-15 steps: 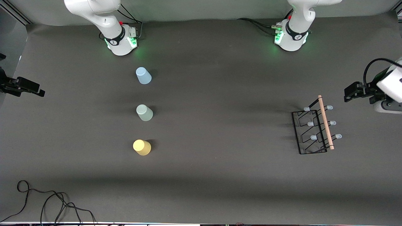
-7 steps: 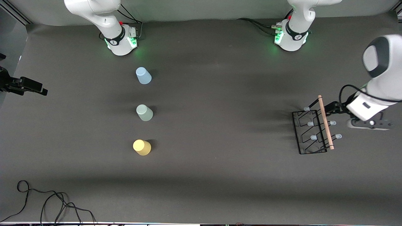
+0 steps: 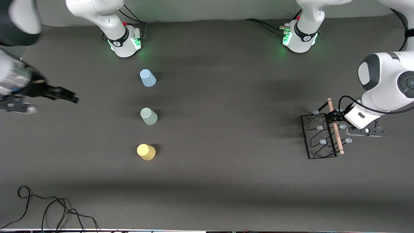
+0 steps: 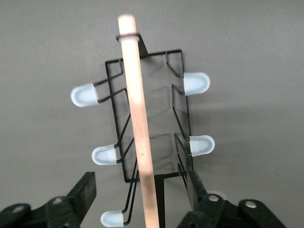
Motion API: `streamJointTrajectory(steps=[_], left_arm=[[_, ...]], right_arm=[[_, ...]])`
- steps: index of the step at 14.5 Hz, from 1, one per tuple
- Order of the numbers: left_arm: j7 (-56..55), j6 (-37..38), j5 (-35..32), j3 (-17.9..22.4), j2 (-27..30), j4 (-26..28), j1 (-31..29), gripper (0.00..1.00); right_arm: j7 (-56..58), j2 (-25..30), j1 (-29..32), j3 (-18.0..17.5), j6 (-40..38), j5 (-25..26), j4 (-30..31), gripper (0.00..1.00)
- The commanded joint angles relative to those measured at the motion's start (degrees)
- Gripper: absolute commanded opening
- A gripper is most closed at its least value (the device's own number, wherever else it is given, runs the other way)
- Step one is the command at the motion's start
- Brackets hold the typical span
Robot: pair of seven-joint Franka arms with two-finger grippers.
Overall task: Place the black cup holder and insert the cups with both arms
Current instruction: 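Grasp the rack dowel with the left gripper while the right gripper reaches out, then grasp the green cup with the right gripper while the left gripper lifts the rack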
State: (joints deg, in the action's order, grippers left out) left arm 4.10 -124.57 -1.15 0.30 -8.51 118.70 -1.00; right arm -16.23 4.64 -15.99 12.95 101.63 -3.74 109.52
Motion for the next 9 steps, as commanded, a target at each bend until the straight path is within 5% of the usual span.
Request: streamJointTrajectory(steps=[1,3,7,9], left_arm=[[-1.5,-1.5,-0.8,0.1,0.2,3.3,0.4,0.69],[-1.5,-1.5,-0.8,0.1,-0.9,3.6,0.4,0.6],[-1.5,-0.8,-0.8,0.1,-1.0,2.9,0.4,0.06],[-0.9,-0.2,-0.8,0.0,-0.4,1.7,0.5,0.0]], right_arm=[[-7.4,3.3,-5.8,0.1,8.7,0.8,10.2,1.0],[-8.8,3.2,-7.1,0.1,18.2,0.8,16.9,1.0],[-14.7,-2.1,-11.9,0.1,28.8,0.7,21.1,1.0],[-17.2,-5.1,-13.5,0.0,34.2,0.7,22.5,1.0]])
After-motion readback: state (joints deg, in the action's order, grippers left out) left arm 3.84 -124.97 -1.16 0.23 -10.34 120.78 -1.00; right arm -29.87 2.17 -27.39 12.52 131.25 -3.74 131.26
